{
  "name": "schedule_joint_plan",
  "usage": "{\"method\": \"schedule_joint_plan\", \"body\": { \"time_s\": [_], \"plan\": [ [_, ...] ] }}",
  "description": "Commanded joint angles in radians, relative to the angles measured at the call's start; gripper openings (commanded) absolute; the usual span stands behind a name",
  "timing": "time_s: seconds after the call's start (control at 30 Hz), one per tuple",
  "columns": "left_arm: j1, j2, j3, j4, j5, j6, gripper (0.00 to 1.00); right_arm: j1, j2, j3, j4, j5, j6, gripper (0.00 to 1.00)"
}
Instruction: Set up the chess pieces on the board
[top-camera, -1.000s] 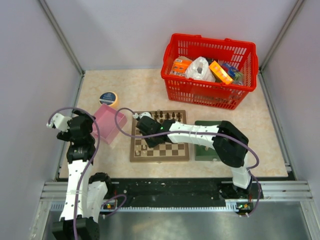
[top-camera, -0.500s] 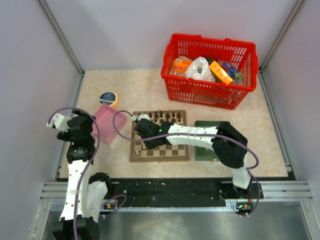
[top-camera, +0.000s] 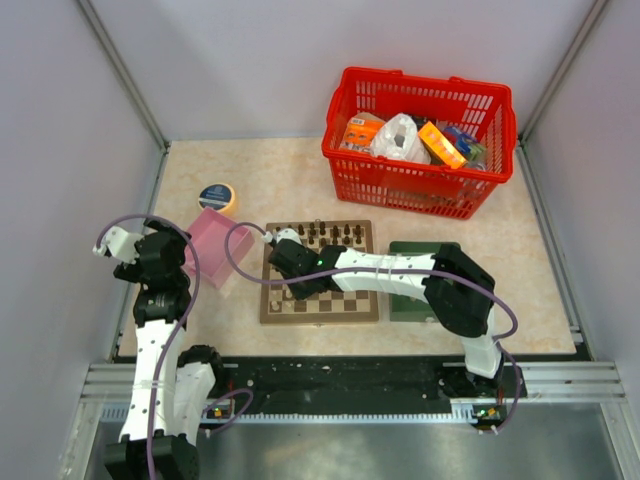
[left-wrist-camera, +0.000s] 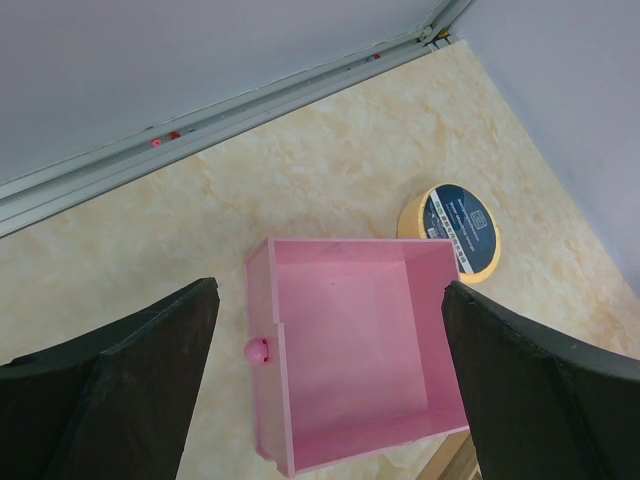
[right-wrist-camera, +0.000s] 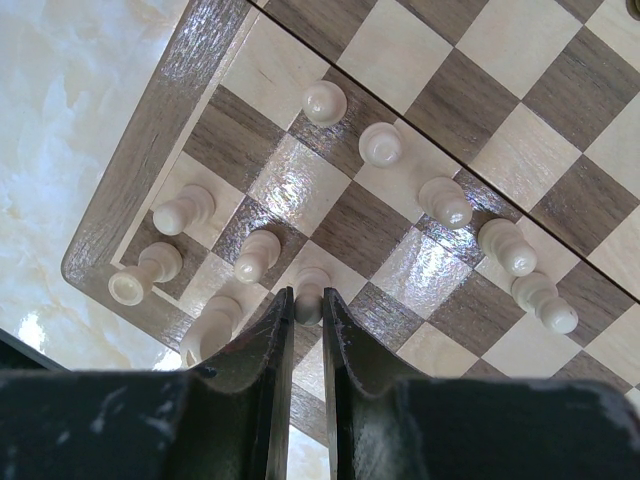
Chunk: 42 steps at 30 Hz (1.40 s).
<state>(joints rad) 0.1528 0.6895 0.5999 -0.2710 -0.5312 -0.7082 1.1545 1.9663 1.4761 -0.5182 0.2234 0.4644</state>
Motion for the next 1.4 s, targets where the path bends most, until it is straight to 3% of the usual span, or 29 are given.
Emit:
{"method": "schedule_joint_plan", "body": {
  "time_s": [0.0, 0.5, 0.97, 1.17, 1.37],
  "plan": [
    [0.007, -0.005, -0.003, 0.021, 0.004, 0.006, 0.99, 0.01, -0.01, 0.035, -0.026, 0.019, -0.009, 0.14],
    [0.007, 0.004, 0.0, 0.027, 0.011, 0.0, 0.99, 0.011, -0.014, 0.024, -0.037, 0.016, -0.02, 0.14],
    [0.007, 0.005, 0.011, 0.029, 0.013, 0.004, 0.99, 0.013, -0.066, 0.047, -0.031, 0.013, -0.024, 0.32],
    [0.007, 0.005, 0.014, 0.026, 0.01, 0.004, 0.99, -0.001, -0.219, -0.013, -0.028, 0.111, -0.044, 0.43],
    [0.007, 0.005, 0.012, 0.024, 0.013, 0.004, 0.99, -0.119, -0.438, -0.183, -0.016, 0.178, -0.03, 0.48]
  ]
}}
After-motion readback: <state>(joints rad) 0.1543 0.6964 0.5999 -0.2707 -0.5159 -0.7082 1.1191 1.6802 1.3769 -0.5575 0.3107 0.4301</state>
